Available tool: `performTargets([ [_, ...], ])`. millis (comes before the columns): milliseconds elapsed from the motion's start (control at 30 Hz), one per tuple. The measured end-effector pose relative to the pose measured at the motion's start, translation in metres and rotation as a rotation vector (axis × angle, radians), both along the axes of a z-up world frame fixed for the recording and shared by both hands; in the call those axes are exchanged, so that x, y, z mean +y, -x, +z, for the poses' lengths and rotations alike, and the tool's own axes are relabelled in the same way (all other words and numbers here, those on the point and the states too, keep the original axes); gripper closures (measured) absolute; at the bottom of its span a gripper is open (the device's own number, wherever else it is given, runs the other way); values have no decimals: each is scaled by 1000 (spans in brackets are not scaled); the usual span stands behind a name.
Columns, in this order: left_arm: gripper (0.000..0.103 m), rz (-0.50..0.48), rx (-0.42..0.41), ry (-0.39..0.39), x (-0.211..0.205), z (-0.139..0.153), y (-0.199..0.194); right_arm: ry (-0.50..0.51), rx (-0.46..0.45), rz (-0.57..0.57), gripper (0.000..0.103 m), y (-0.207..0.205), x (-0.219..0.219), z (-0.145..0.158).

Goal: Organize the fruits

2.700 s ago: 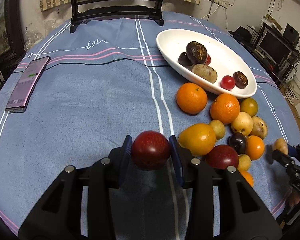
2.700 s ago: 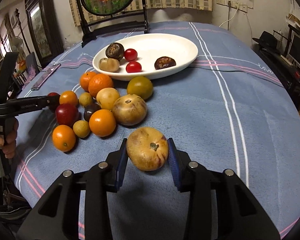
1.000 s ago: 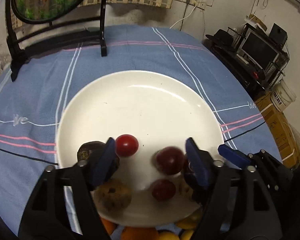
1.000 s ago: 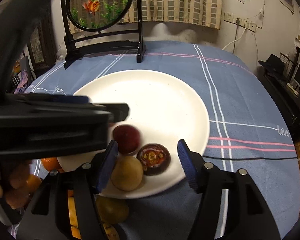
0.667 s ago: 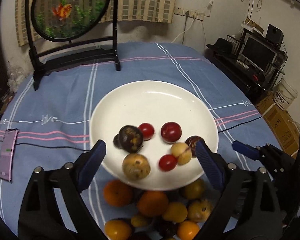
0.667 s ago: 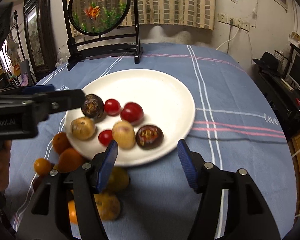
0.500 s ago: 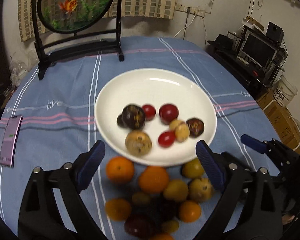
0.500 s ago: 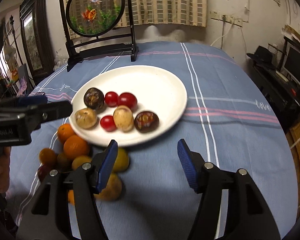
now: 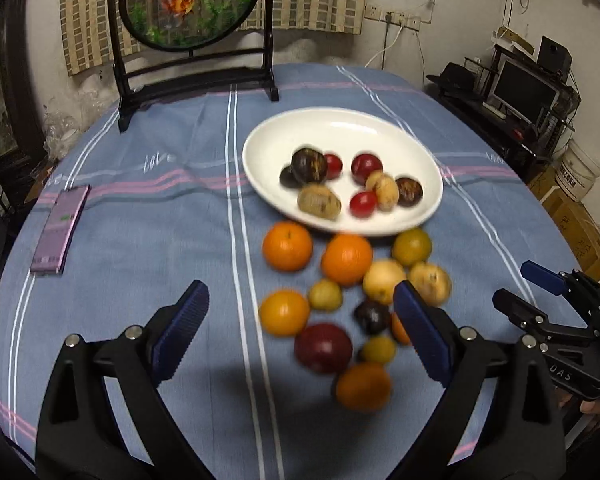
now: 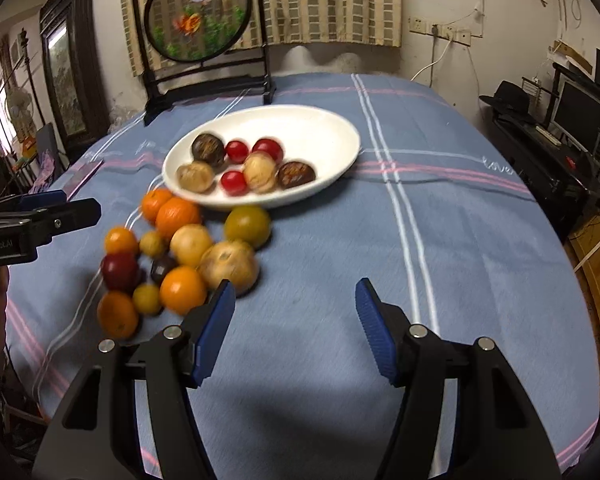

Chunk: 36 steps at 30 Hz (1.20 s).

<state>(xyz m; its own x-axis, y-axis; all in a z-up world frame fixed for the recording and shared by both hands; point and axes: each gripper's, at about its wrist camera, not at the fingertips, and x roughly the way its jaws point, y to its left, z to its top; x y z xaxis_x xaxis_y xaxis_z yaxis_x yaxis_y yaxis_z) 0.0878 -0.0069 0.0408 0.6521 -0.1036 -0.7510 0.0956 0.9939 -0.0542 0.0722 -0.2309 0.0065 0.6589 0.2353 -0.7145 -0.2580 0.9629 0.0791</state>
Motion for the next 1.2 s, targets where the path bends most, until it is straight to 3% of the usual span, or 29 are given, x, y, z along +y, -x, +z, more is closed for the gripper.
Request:
performTargets([
  [333,8,-42,78,-1,-7,-33,39,13,30,29,40,23,11,-20],
  [500,8,-47,109,-14,-14,-48,41,-65,20,21,40,25,4,-20],
  [667,10,-60,126,-11,-21,-55,38,-53,39,35,40,24,8,-26],
  [700,18,-68,137,-6,-23,-58,37,-58,44,41,40,24,8,-27],
  [800,61,-123,196,54,-29,-66,30,-80,53,78,40,26,10,-27],
  [933,63,-148,169,3,-41,-65,33,-64,44,99,40,28,17,-24],
  [1200,63,-124,174,70,-16,-56,39,-9,82,147,40,23,39,-28],
])
